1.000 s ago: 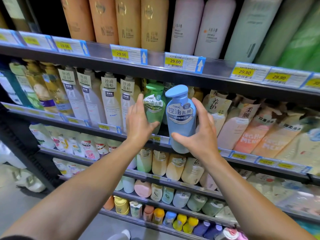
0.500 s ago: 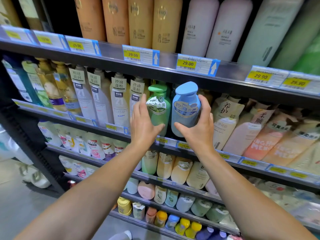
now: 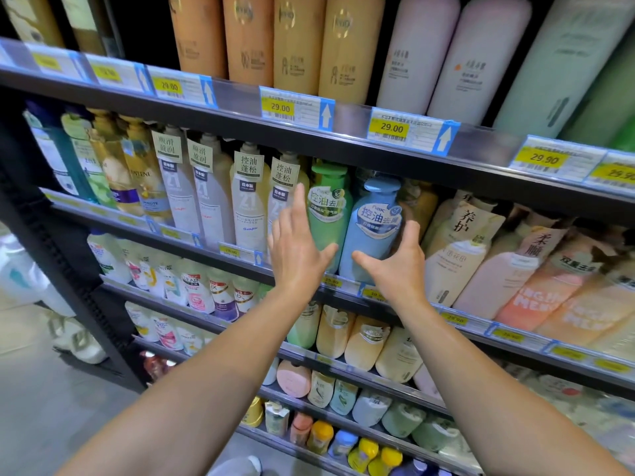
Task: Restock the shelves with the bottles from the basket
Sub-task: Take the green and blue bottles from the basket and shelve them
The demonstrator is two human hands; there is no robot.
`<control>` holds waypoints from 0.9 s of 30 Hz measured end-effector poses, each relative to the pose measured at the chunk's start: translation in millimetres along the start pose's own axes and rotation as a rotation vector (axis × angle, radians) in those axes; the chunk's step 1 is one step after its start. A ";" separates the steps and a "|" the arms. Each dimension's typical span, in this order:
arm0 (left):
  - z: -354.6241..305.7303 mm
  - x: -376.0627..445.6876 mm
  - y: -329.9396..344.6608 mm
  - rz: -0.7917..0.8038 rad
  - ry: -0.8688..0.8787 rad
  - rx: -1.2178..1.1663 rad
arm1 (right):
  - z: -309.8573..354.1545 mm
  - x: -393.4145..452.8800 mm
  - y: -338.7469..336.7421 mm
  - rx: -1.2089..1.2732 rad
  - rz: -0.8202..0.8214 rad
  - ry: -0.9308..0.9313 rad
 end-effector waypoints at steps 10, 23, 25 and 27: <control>2.0 -5.9 -4.6 0.090 0.242 0.120 | -9.5 7.7 7.5 -0.108 0.033 0.048; -10.6 -20.6 -16.7 0.241 0.390 0.248 | -2.2 -6.0 4.3 -0.096 0.104 0.072; -16.5 -25.1 -22.9 0.247 0.410 0.255 | 0.8 -13.9 -4.8 -0.092 0.092 0.067; -21.3 -30.6 -29.9 0.250 0.423 0.256 | 4.2 -25.8 -15.6 -0.108 0.105 0.033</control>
Point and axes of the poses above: each hand's wrist, its own x-axis towards the middle knuckle, its own y-axis out of the palm, z = x × y, the point moved 9 cm from there along x, towards the middle knuckle, and after that the axes turned 12 degrees about -z, right-handed, at the moved point
